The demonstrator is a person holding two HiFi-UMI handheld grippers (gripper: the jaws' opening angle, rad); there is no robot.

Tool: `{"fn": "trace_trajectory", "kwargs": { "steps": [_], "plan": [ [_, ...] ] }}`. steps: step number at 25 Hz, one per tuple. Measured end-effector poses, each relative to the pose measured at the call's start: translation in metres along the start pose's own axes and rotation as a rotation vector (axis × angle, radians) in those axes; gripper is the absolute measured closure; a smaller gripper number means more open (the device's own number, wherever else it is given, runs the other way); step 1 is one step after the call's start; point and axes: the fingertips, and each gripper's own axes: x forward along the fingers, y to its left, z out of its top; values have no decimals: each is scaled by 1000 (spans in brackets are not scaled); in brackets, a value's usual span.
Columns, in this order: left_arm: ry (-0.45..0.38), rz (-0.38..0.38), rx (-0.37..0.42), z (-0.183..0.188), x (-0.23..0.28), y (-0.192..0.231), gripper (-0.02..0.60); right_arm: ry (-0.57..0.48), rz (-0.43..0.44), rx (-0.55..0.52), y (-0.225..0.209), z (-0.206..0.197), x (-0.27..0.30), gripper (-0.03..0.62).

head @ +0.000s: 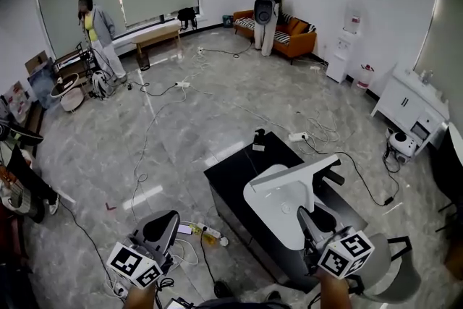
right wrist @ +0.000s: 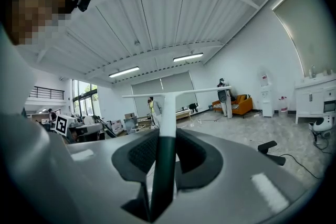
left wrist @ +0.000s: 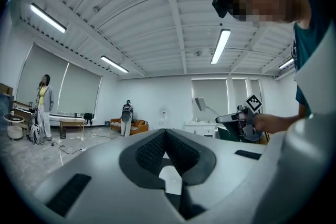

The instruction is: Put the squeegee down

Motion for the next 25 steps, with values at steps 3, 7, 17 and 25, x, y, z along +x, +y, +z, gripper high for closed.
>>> {"fn": "trace_trajectory", "kwargs": {
  "steps": [3,7,17,25],
  "plan": [
    [-1,-14,11,2,-6,23,575,-7,-15,1,11,0,17,494],
    [-13,-12,4,3,-13,45,575,12,-8,-5,26,-2,38,494],
    [-1,83,-4,-2,-23,83,575,65,65,-7,15,-13,107,494],
    [23,171,-24,-9,-17,105,575,127,117,-6,-17,-24,170,494]
  ]
}}
